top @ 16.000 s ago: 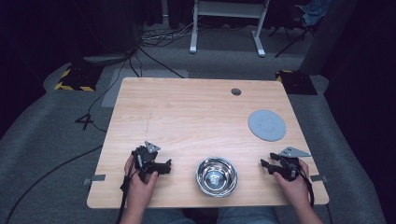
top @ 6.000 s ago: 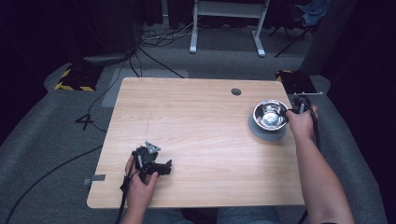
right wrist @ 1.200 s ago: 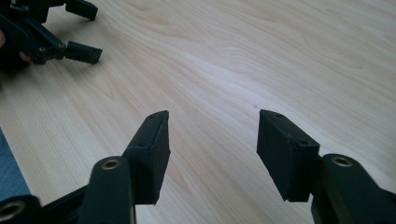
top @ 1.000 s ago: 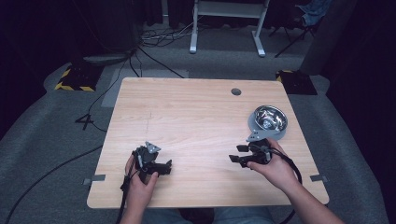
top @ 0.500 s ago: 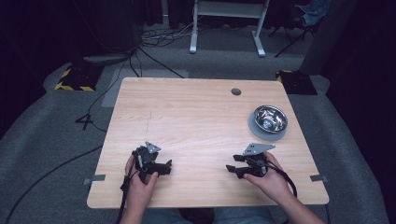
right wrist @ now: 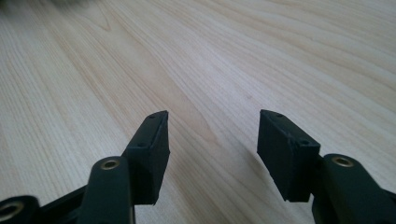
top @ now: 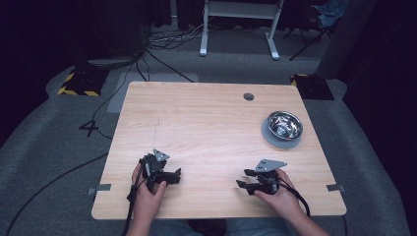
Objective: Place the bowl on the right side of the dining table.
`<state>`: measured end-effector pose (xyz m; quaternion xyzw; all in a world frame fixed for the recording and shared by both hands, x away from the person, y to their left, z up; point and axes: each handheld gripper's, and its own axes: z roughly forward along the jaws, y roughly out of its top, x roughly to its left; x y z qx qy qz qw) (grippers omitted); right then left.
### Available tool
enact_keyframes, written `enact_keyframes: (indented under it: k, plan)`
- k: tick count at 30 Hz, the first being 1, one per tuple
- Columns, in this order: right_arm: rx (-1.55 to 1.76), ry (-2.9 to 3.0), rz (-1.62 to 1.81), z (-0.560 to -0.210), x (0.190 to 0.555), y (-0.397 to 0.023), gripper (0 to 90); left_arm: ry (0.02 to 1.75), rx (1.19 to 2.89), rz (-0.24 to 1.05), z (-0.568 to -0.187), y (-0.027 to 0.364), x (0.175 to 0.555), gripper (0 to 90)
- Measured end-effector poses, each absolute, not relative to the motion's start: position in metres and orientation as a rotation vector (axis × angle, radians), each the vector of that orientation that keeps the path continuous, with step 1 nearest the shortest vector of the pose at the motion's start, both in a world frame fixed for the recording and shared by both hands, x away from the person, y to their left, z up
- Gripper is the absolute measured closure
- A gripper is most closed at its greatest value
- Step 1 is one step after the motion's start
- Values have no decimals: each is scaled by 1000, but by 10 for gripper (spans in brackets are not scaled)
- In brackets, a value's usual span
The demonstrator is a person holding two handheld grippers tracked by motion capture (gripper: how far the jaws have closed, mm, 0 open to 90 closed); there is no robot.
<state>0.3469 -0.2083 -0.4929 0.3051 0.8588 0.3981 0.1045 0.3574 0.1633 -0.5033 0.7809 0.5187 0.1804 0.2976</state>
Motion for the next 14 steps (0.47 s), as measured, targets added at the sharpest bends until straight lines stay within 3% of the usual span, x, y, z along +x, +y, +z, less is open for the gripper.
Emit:
enact_keyframes:
  k: [6, 9, 12, 14]
  plan:
    - [862, 2500, 1178, -503, 343, -207, 389, 1378, 2075, 477, -503, 163, 357, 3]
    - [811, 2505, 1131, -504, 340, -201, 284, 1379, 2074, 478, -503, 163, 357, 3]
    - [821, 2505, 1121, -504, 339, -199, 245, 1378, 2075, 477, -503, 163, 357, 3]
    - [833, 2511, 1108, -505, 339, -198, 161, 1379, 2075, 478, -503, 163, 357, 3]
